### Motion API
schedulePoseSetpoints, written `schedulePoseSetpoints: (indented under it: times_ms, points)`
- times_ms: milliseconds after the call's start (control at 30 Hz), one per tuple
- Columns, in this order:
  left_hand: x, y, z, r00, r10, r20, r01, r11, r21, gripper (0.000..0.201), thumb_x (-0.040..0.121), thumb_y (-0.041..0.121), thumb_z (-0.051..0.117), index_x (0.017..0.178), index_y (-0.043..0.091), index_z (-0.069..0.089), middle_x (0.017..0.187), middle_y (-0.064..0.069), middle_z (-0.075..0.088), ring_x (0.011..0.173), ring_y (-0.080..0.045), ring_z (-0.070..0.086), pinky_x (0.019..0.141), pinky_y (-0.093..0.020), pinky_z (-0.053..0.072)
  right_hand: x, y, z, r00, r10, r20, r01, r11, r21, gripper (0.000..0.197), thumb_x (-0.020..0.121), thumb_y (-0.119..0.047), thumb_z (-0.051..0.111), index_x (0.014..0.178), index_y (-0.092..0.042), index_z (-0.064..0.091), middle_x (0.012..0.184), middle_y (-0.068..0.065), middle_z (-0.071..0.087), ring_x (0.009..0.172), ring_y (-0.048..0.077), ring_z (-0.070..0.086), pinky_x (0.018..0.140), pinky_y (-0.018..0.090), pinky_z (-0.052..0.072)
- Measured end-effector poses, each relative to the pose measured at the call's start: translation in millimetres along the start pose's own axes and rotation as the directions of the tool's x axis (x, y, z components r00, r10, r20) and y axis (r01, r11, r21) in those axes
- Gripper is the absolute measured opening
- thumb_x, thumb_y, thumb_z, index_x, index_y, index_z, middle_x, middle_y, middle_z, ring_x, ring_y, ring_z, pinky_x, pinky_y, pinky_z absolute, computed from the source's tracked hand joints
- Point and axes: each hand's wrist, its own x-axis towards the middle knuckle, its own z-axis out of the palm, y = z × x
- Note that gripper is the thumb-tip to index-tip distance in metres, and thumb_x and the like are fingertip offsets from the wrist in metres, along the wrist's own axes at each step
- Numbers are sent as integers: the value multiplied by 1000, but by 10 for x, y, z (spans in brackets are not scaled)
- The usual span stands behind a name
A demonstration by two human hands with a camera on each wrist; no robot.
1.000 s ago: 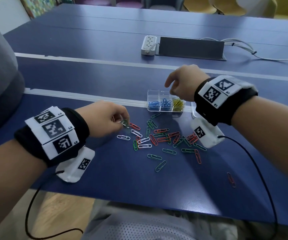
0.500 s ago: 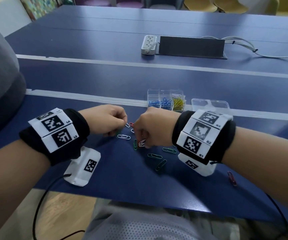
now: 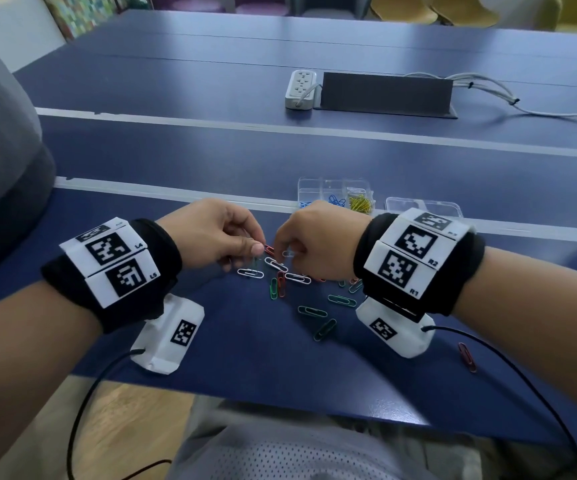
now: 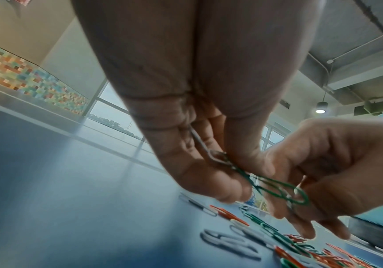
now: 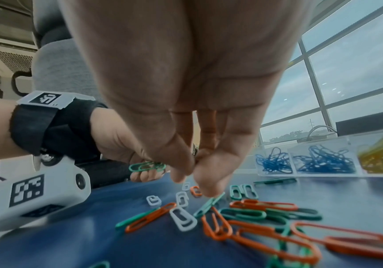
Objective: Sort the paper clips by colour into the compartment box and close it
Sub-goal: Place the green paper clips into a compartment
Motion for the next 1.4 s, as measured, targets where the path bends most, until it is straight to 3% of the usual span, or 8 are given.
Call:
schedulePoseSetpoints:
  times_ms: [167, 500, 667, 900, 1000, 1100, 1200, 1400]
  points:
    - [-2, 20, 20, 1000, 9, 4, -9, 998, -67, 13, 88, 0, 59, 78, 9, 62, 47, 2, 62, 38, -7, 56, 42, -20, 50, -2, -22, -5, 997, 59, -51, -54, 994, 96, 20, 83, -24, 56, 93, -22, 74, 92, 2, 73, 85, 23, 64, 79, 28, 53]
    - [-31, 114, 29, 998, 28, 50, -13, 959, -283, 13, 89, 1, 54, 80, 9, 58, 68, -8, 69, 55, -11, 69, 52, -19, 57, 36, 22, -7, 983, 183, 31, -184, 940, 286, 13, 78, -38, 67, 70, -28, 67, 55, -6, 61, 58, 10, 61, 73, 28, 58]
    - [-44, 115, 54, 998, 20, 59, 0, 946, -324, 14, 92, 2, 49, 81, 7, 56, 76, -12, 70, 57, -12, 70, 52, -21, 58, 16, 88, -30, 967, 239, 90, -256, 910, 327, 13, 82, -28, 63, 74, -21, 70, 57, -4, 64, 48, 8, 58, 52, 15, 46]
    - [-33, 97, 77, 997, 1, 71, 26, 928, -372, 14, 92, -4, 49, 83, 5, 56, 74, -10, 71, 57, -14, 69, 54, -22, 58, 12, 101, -15, 967, 234, 98, -253, 904, 344, 21, 83, -34, 61, 81, -18, 74, 55, -5, 62, 47, 8, 56, 41, 6, 41]
    - [-12, 94, 57, 1000, 4, 25, 3, 966, -260, 19, 92, -6, 49, 81, 8, 56, 64, -5, 66, 48, -9, 63, 48, -18, 54, 11, 84, -22, 971, 230, 69, -240, 919, 313, 14, 83, -33, 62, 78, -24, 71, 54, -6, 60, 51, 8, 57, 59, 16, 49]
    - [22, 57, 35, 997, -2, -77, 6, 998, 58, 25, 89, -3, 52, 77, 17, 59, 60, -1, 56, 48, -12, 49, 50, -21, 44, 14, 74, -32, 978, 209, -10, -202, 953, 225, 15, 83, -22, 60, 89, -23, 75, 72, -6, 67, 73, 14, 58, 76, 23, 51]
    - [-11, 32, 26, 996, -2, -85, 31, 942, 334, 11, 83, 15, 63, 79, 25, 65, 62, 5, 49, 52, -5, 43, 59, -22, 37, 19, 31, 3, 984, 180, -4, -179, 981, 73, 18, 81, -24, 65, 92, -15, 75, 91, 3, 73, 84, 21, 63, 79, 27, 54]
    - [-57, 38, 48, 1000, -3, -2, 4, 762, 648, 14, 69, 34, 79, 80, 28, 72, 69, 6, 52, 65, -8, 50, 64, -24, 42, 30, -48, 35, 985, 150, 83, -143, 986, -87, 29, 77, -31, 72, 97, -10, 72, 82, 5, 61, 77, 20, 53, 80, 32, 55]
